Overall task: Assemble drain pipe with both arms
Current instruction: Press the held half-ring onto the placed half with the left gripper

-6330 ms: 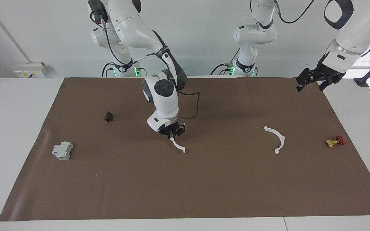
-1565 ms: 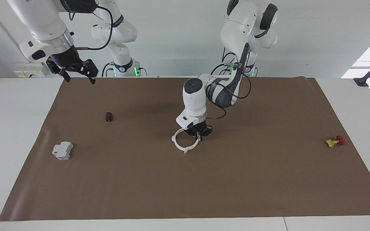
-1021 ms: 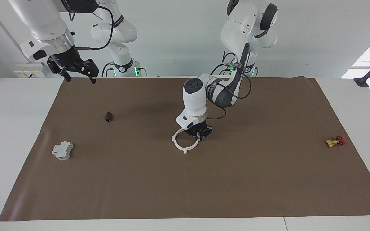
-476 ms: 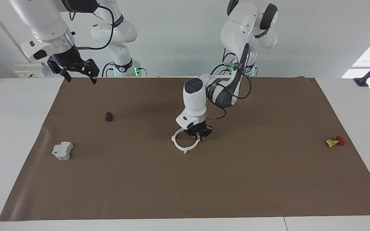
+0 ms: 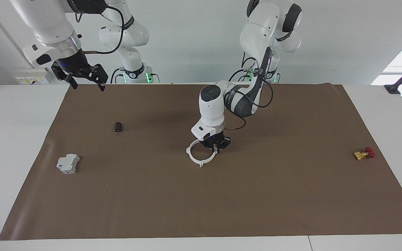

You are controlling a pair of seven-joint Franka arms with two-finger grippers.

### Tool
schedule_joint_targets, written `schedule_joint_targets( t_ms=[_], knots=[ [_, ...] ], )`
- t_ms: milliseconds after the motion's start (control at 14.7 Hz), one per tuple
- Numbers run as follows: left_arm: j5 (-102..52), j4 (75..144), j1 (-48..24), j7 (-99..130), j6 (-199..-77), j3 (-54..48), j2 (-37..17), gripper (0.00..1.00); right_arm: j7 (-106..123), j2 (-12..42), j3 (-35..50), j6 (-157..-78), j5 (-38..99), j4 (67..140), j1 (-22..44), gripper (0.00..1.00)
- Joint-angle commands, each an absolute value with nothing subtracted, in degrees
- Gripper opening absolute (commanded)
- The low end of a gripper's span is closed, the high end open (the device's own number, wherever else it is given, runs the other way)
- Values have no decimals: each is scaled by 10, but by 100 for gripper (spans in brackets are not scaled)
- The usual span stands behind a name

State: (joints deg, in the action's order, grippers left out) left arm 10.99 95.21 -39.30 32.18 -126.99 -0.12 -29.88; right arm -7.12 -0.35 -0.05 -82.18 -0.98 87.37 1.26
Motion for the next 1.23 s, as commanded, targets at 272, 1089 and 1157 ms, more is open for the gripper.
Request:
schedule_joint_targets(
  t_ms=[272, 1089, 1157],
  knots=[
    [118, 965, -398, 330, -1306, 4, -300, 0, -57, -3, 1, -840, -5, 873, 9, 100],
    [114, 969, -394, 335, -1305, 4, -294, 58, -57, -3, 1, -841, -4, 874, 9, 100],
    [114, 969, -394, 335, -1303, 4, -293, 64, -57, -3, 1, -841, -4, 874, 9, 100]
  ],
)
